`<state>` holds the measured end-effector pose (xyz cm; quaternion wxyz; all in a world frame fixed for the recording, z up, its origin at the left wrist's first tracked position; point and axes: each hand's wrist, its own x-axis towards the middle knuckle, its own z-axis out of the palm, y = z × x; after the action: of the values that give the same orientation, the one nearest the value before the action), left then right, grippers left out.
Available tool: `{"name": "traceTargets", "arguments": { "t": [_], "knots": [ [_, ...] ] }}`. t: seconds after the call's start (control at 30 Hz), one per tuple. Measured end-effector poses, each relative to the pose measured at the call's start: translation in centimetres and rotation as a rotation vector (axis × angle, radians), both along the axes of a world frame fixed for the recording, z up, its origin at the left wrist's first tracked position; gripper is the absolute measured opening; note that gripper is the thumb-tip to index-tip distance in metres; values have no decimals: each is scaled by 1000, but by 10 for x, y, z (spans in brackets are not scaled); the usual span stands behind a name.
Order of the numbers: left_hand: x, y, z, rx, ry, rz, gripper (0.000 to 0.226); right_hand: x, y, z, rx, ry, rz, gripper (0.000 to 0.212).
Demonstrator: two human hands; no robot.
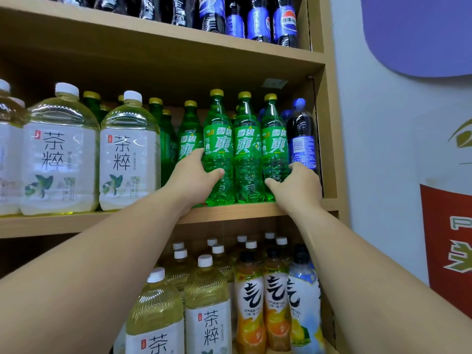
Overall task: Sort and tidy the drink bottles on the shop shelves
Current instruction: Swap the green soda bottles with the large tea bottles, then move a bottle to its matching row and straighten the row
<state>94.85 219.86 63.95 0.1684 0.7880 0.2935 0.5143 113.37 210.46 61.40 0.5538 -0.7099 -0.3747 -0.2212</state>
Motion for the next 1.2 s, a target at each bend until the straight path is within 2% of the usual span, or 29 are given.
{"name": "traceTargets", "arguments": {
  "t": [0.4, 0.47, 0.57, 0.67, 0.77, 0.83, 0.9, 1.0, 1.1, 1.13, 1.2],
  "knots": [
    [4, -2, -1, 7, -51, 24, 77, 0, -3, -9, -16, -58, 20, 64],
    [4, -3, -2, 101, -38, 98, 77, -2, -3, -14, 28, -68, 47, 70],
    [-3, -14, -13, 363, -137, 142, 59, -7, -5, -26, 108, -96, 161, 76],
    [-30, -33, -44, 605, -170, 92, 43, -23, -13, -53, 151, -229, 234, 63],
    [-72, -45, -98, 674, -188, 119, 31, -47, -21, -101, 246, -369, 216, 45],
    [-102, -46, -144, 601, -201, 168, 26, -62, -18, -142, 240, -372, 255, 35],
    [-124, -42, -188, 430, -173, 252, 31, -75, -7, -180, 107, -305, 323, 34],
    [-139, -30, -239, 59, -94, 339, 58, -88, 11, -224, -135, -148, 381, 53],
    [-135, -22, -270, -215, 46, 314, 99, -94, 19, -242, -222, -23, 416, 70],
    [-131, -21, -276, -253, 65, 279, 103, -95, 20, -244, -254, 10, 441, 75],
    [-122, -18, -282, -260, 67, 224, 97, -98, 22, -246, -292, 60, 492, 85]
  ]
}}
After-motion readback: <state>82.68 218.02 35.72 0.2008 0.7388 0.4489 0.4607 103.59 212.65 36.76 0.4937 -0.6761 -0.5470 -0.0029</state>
